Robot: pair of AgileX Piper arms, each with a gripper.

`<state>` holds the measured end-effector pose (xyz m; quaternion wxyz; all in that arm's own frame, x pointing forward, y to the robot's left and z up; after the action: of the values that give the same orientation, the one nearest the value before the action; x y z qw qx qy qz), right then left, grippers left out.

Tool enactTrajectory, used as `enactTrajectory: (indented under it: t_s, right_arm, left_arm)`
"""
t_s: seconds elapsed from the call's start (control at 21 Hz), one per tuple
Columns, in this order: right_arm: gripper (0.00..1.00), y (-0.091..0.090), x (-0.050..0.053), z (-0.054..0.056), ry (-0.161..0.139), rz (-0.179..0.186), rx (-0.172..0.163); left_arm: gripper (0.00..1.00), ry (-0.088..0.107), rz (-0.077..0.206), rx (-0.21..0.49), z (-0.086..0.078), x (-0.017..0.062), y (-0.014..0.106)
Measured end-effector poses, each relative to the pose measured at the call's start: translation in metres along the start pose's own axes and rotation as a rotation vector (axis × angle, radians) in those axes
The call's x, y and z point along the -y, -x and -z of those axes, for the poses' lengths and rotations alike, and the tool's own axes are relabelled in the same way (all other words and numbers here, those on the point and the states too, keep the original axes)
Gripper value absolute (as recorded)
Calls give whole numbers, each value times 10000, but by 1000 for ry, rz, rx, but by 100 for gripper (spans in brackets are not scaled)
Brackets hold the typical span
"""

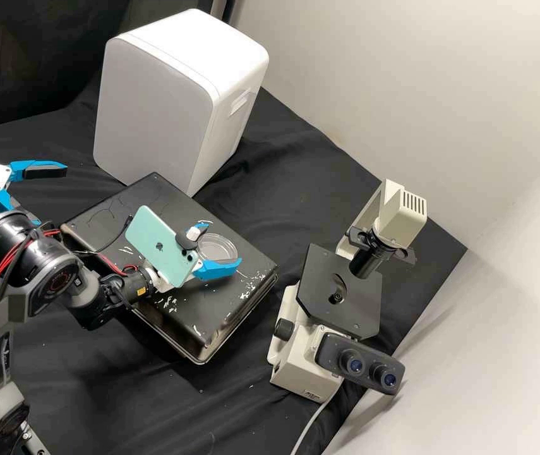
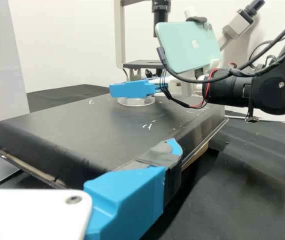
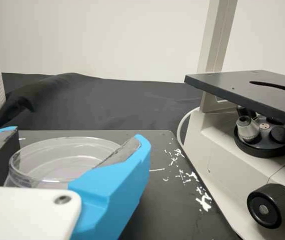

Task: Place the petri dish on the microscope

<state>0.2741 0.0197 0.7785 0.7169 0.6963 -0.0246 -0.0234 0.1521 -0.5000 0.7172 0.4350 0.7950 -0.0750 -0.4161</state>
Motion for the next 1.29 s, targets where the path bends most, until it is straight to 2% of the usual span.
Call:
enactTrajectory:
  t_s: [0.29, 0.67, 0.86, 1.29]
  right_arm:
    - [0, 27, 5, -9, 1, 4, 0]
    - [0, 101, -90, 59, -4, -44, -41]
    - [0, 180, -44, 63, -1, -21, -47]
    - [0, 180, -16, 73, 3, -11, -50]
  left_arm:
    - [100, 0, 0, 0, 0, 0, 0]
    - [100, 4, 8, -2, 6, 15, -5]
    - [100, -3, 3, -5, 10, 6, -13]
    - [100, 3, -3, -19, 23, -1, -13]
